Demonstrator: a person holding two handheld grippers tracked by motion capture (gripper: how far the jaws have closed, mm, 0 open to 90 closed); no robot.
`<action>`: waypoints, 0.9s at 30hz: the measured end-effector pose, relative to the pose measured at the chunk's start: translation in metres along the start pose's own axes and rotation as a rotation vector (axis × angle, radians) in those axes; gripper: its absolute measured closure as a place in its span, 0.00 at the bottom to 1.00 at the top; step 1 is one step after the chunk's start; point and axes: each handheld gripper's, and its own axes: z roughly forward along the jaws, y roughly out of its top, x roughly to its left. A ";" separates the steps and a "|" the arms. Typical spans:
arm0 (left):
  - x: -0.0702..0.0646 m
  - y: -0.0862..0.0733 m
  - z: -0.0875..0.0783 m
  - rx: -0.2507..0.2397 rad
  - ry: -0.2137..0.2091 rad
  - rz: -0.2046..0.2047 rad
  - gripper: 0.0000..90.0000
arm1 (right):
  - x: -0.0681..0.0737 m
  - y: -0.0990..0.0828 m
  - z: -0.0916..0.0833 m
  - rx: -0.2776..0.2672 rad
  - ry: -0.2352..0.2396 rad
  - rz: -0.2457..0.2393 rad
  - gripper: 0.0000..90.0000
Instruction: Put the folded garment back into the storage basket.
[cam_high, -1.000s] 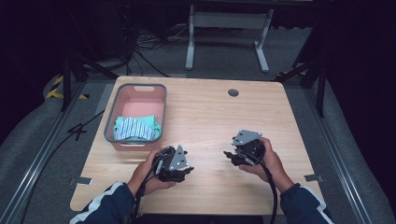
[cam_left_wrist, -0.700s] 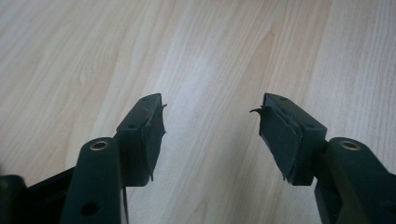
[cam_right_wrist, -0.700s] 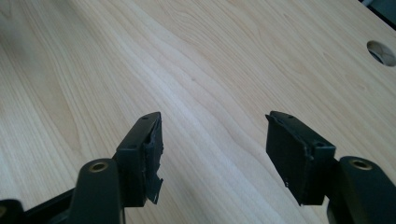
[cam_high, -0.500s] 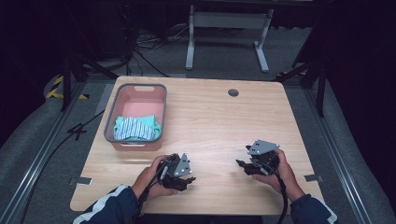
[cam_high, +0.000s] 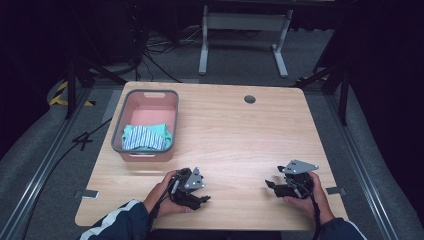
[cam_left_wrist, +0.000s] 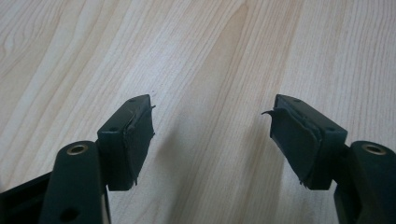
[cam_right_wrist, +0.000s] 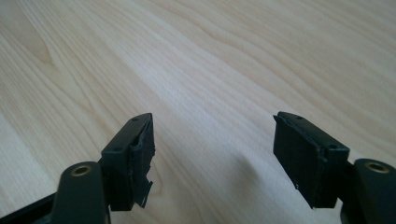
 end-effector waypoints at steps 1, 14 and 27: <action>0.001 -0.001 0.001 -0.002 -0.009 -0.006 0.33 | 0.000 -0.004 -0.001 0.004 0.000 0.001 0.33; 0.004 -0.011 0.006 -0.050 -0.032 -0.059 0.24 | 0.000 -0.037 -0.012 -0.035 0.026 0.092 0.26; 0.007 -0.006 0.011 -0.037 -0.053 -0.028 0.16 | 0.000 -0.039 -0.014 -0.034 0.023 0.091 0.25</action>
